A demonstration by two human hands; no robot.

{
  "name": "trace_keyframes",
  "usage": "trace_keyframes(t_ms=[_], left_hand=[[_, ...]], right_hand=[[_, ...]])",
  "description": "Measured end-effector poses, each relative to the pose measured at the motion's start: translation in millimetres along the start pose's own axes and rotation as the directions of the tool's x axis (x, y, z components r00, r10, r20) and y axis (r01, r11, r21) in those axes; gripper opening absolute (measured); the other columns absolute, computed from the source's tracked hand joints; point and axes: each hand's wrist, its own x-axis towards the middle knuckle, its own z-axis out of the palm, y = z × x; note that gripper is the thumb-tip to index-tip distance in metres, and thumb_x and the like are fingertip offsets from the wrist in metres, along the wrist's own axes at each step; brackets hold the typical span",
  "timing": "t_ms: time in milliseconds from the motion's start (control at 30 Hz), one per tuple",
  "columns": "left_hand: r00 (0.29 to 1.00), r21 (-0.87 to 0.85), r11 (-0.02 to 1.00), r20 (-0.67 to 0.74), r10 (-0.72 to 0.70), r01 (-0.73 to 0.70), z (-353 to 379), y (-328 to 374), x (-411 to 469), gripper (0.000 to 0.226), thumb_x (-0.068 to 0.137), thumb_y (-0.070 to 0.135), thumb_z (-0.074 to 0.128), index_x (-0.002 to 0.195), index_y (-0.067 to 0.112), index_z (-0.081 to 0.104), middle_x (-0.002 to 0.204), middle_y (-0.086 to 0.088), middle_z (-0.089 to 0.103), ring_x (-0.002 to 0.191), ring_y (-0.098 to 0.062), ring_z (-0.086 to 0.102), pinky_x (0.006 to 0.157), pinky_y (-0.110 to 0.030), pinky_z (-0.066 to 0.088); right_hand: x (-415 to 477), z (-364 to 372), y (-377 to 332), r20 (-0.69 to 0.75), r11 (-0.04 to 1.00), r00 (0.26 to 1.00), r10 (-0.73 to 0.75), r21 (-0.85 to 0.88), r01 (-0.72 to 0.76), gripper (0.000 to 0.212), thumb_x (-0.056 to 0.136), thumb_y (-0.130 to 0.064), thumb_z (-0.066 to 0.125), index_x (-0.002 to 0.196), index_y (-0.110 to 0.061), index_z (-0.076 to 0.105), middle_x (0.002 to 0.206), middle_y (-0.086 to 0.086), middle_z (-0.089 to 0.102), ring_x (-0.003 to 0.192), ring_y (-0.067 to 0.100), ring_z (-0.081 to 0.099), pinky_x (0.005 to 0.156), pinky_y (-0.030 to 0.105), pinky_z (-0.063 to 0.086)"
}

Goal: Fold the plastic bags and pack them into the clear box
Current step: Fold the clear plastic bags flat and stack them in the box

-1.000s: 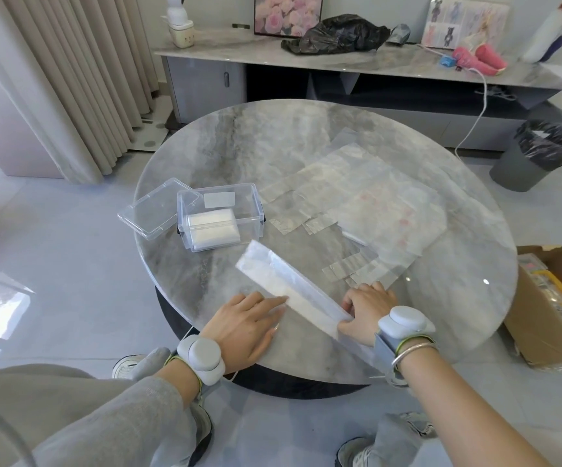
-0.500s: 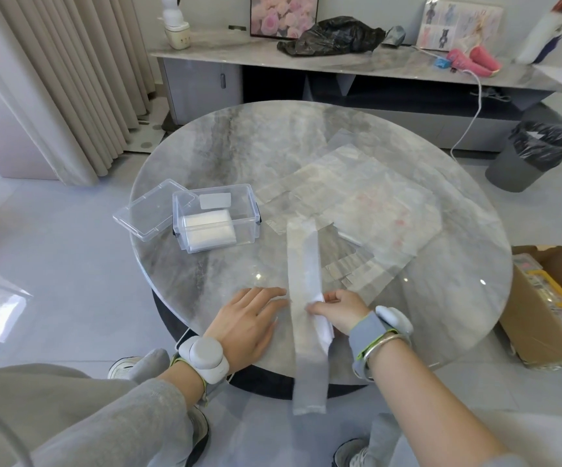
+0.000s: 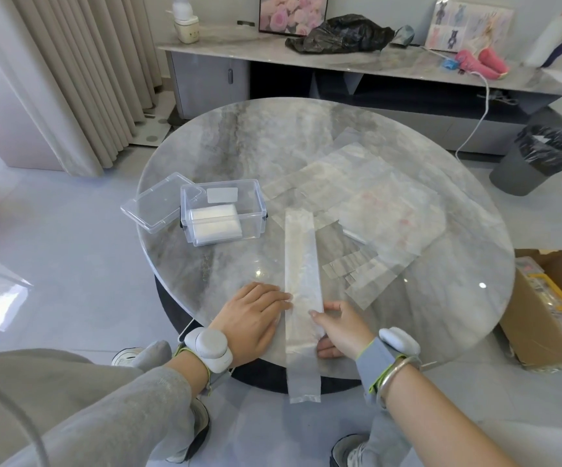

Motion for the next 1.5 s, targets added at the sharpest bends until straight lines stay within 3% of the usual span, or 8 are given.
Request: trace_keyframes(t_ms=[233,400,700,900,1000,1167,1333,1500], left_hand=[[1.0,0.02,0.999,0.003,0.027,-0.027,-3,1,1,0.034,0.094,0.02,0.045,0.122,0.015,0.063,0.129,0.003,0.06,0.124,-0.022,0.051,0.108,-0.037,0.035],[0.994,0.027,0.997,0.086,0.063,-0.065,-4,0,-3,0.032,0.093,0.033,0.05,0.121,0.022,0.061,0.133,0.003,0.057,0.131,-0.022,0.045,0.11,-0.039,0.034],[0.998,-0.034,0.999,0.064,-0.006,0.009,-5,3,-4,0.038,0.091,0.024,0.038,0.12,0.019,0.062,0.133,0.006,0.058,0.126,-0.019,0.05,0.102,-0.036,0.041],[0.992,-0.121,0.985,0.017,-0.123,0.124,-4,2,-4,0.041,0.092,0.017,0.034,0.127,0.013,0.054,0.126,0.003,0.062,0.129,-0.016,0.047,0.105,-0.035,0.038],[0.988,-0.171,0.973,0.008,-0.155,0.154,-5,3,-3,0.05,0.083,0.012,0.028,0.128,0.013,0.052,0.132,0.004,0.058,0.125,-0.015,0.05,0.105,-0.033,0.037],[0.975,-0.225,0.951,-0.013,-0.221,0.212,-4,7,-5,0.048,0.091,0.016,0.031,0.137,0.015,0.043,0.132,0.009,0.057,0.122,-0.014,0.051,0.103,-0.029,0.038],[0.973,-0.174,0.964,-0.078,-0.218,0.202,-6,8,-6,0.031,0.096,0.033,0.05,0.123,0.017,0.052,0.124,0.004,0.054,0.112,-0.016,0.052,0.093,-0.03,0.044],[0.986,-0.11,0.981,-0.033,-0.163,0.159,-3,10,-9,0.033,0.094,0.049,0.048,0.108,0.021,0.059,0.118,0.005,0.054,0.105,-0.014,0.052,0.092,-0.028,0.042]], right_hand=[[-34,8,31,-0.089,0.991,0.996,-0.032,0.124,0.043,0.037,0.092,-0.03,0.06,0.124,-0.024,0.042,0.097,0.003,0.063,0.083,0.031,0.067,0.075,0.048,0.058],[-46,10,36,-0.217,0.957,0.943,-0.251,0.091,0.276,0.033,0.078,-0.056,0.057,0.109,-0.054,0.045,0.113,-0.02,0.058,0.096,0.022,0.065,0.088,0.051,0.051],[-28,5,-1,-0.039,0.921,0.983,-0.181,0.345,0.183,0.022,0.101,-0.021,0.041,0.111,-0.014,0.06,0.104,0.009,0.07,0.085,0.019,0.067,0.063,0.022,0.055],[-7,5,-8,0.02,0.929,0.995,-0.096,0.361,0.083,0.028,0.102,-0.027,0.042,0.112,-0.007,0.059,0.11,0.023,0.066,0.094,0.034,0.068,0.088,0.045,0.054],[-2,8,-10,0.032,0.932,0.992,-0.122,0.349,0.103,0.029,0.102,-0.029,0.042,0.115,-0.008,0.057,0.11,0.016,0.064,0.089,0.032,0.07,0.081,0.043,0.055],[7,12,-11,0.014,0.96,0.987,-0.159,0.234,0.151,0.034,0.101,-0.036,0.042,0.119,-0.01,0.052,0.106,0.007,0.061,0.073,0.028,0.069,0.049,0.03,0.045],[11,13,-9,-0.021,0.977,0.979,-0.205,0.054,0.206,0.03,0.1,-0.029,0.046,0.125,-0.015,0.054,0.063,0.006,0.064,0.053,0.015,0.059,0.044,0.022,0.039],[16,13,-2,-0.1,0.869,0.904,-0.416,-0.337,0.363,0.029,0.097,-0.026,0.053,0.123,-0.016,0.059,0.103,0.003,0.061,0.072,0.007,0.054,0.062,0.014,0.035]])
